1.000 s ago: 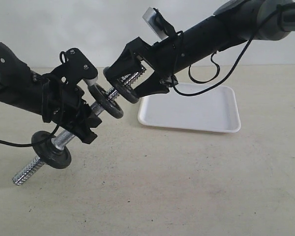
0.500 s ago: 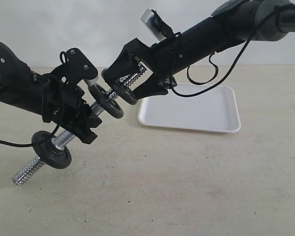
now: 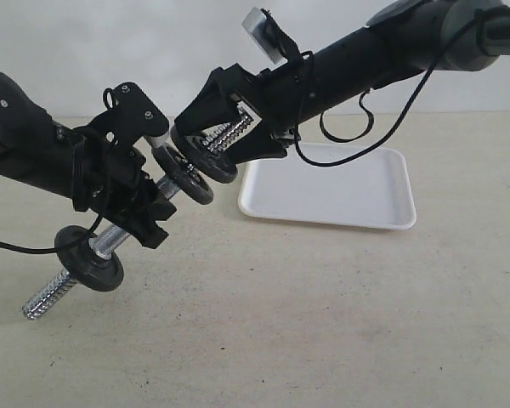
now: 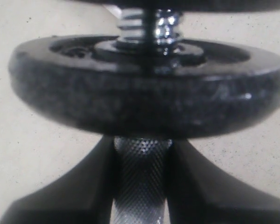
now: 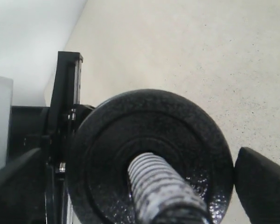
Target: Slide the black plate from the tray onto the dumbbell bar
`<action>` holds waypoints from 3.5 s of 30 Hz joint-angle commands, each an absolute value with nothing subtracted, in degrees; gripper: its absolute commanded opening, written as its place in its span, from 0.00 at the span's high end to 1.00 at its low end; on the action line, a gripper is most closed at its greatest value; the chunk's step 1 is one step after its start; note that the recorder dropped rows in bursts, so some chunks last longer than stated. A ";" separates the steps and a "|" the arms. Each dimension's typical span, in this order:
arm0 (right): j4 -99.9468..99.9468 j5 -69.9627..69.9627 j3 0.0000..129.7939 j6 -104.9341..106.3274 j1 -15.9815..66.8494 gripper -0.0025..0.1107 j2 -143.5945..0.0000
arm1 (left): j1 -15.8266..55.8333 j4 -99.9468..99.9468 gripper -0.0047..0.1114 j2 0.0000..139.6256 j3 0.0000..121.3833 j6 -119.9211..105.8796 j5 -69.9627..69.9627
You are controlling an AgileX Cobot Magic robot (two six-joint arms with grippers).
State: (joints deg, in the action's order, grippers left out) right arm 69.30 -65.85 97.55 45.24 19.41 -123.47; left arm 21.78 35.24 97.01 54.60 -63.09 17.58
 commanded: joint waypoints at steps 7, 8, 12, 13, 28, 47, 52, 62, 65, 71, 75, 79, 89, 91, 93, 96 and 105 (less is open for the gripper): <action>77.90 -69.96 98.38 40.02 19.92 0.18 -121.72 | 21.87 38.06 0.92 94.41 56.69 -62.64 11.67; 76.46 -69.96 98.38 37.25 19.34 0.18 -121.72 | 21.87 38.06 0.92 94.41 56.69 -62.64 11.67; 74.90 -69.96 98.38 38.50 16.84 0.18 -121.72 | 21.87 38.06 0.92 94.41 56.69 -62.64 11.81; 74.81 -69.96 98.38 38.50 15.83 0.18 -121.72 | 21.87 38.06 0.92 94.41 56.69 -62.64 11.81; 74.86 -69.96 98.38 31.79 2.43 0.18 -121.72 | 21.87 52.65 0.92 94.41 56.69 -61.30 10.13; 74.57 -69.96 95.91 69.01 6.49 0.18 -115.13 | 21.77 75.94 0.92 103.75 61.92 -60.93 12.63; 73.73 -69.96 95.82 68.44 6.86 0.18 -109.08 | 21.10 76.05 0.92 103.84 63.13 -60.69 12.22; 56.28 -60.49 91.53 64.96 6.86 0.18 -94.87 | 18.93 76.05 0.92 105.31 63.16 -59.02 14.02; 52.33 -57.13 88.25 65.14 6.86 0.18 -90.07 | 18.92 76.05 0.92 105.66 63.50 -59.02 14.02; 43.06 -48.05 81.37 63.63 6.86 0.18 -80.89 | 18.92 76.05 0.92 109.51 66.07 -59.02 18.25; 35.22 -42.51 77.40 58.44 6.86 0.18 -76.36 | 18.92 76.51 0.92 112.10 66.72 -58.76 19.09; 28.11 -40.14 74.85 53.14 6.86 0.18 -72.60 | 18.92 77.54 0.92 113.65 67.09 -59.20 19.09; 24.88 -39.00 74.29 49.10 6.86 0.18 -65.12 | 18.92 78.13 0.92 114.08 68.23 -59.67 18.90; 24.88 -39.00 74.29 48.33 6.86 0.18 -64.40 | 18.92 78.13 0.92 114.08 68.23 -59.67 18.90; 24.88 -39.00 74.29 48.34 6.86 0.18 -63.84 | 18.92 78.23 0.92 114.08 68.36 -61.05 19.34; 24.88 -39.00 74.29 48.21 6.86 0.18 -63.27 | 18.92 78.23 0.83 114.08 68.73 -61.56 19.96; 24.98 -39.00 74.29 48.10 6.86 0.18 -63.20 | 18.92 79.07 0.51 114.08 68.73 -61.39 18.86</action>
State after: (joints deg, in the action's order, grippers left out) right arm 25.22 -39.51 74.64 48.36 6.89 -63.64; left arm 18.77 78.54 114.25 68.66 -61.05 18.86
